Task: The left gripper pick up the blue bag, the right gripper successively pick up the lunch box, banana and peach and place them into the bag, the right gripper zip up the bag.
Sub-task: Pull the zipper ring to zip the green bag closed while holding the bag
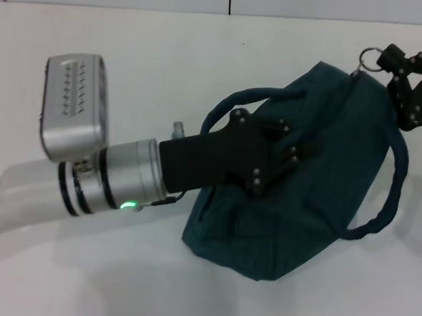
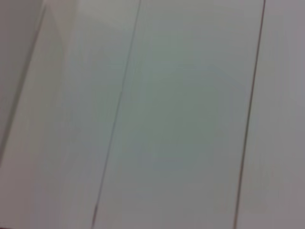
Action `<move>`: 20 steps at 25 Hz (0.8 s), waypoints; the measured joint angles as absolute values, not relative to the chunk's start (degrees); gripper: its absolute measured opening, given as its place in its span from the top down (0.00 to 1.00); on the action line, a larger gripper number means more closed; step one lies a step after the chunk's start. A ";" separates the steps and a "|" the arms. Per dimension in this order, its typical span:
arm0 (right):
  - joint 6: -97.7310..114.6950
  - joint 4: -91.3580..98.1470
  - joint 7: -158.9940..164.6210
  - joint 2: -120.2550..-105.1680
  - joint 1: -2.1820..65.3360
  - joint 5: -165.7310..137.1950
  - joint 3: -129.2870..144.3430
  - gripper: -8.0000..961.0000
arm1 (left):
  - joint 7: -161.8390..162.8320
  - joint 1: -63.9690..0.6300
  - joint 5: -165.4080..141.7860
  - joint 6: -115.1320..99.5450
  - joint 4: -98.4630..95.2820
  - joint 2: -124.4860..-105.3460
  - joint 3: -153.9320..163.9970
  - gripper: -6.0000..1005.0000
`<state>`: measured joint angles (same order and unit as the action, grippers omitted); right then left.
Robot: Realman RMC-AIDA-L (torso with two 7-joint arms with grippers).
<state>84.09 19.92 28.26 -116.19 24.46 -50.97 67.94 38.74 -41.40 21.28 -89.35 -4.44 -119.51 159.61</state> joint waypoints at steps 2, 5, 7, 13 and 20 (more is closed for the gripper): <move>85.22 19.54 28.46 -116.19 24.60 -50.97 68.75 0.98 | 37.50 -40.72 20.59 -90.70 -4.09 -119.37 159.63 0.86; 86.02 19.46 28.65 -116.19 24.72 -50.97 69.75 0.98 | 34.36 -39.50 19.77 -93.25 -3.36 -119.35 159.59 0.88; 86.23 19.43 28.91 -116.19 24.86 -50.97 70.08 0.98 | 31.44 -38.20 19.65 -94.67 -3.12 -119.47 159.43 0.89; 86.20 19.33 29.78 -116.19 25.32 -50.97 70.55 0.97 | 26.16 -35.10 20.55 -96.89 -3.01 -119.50 158.92 0.91; 80.47 19.32 29.70 -116.09 26.12 -50.98 70.44 0.97 | 25.32 -33.95 20.74 -96.94 -2.35 -119.45 157.90 0.93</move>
<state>80.47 19.32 29.71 -116.09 26.12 -50.98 70.45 25.32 -33.95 20.74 -96.94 -2.35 -119.45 157.90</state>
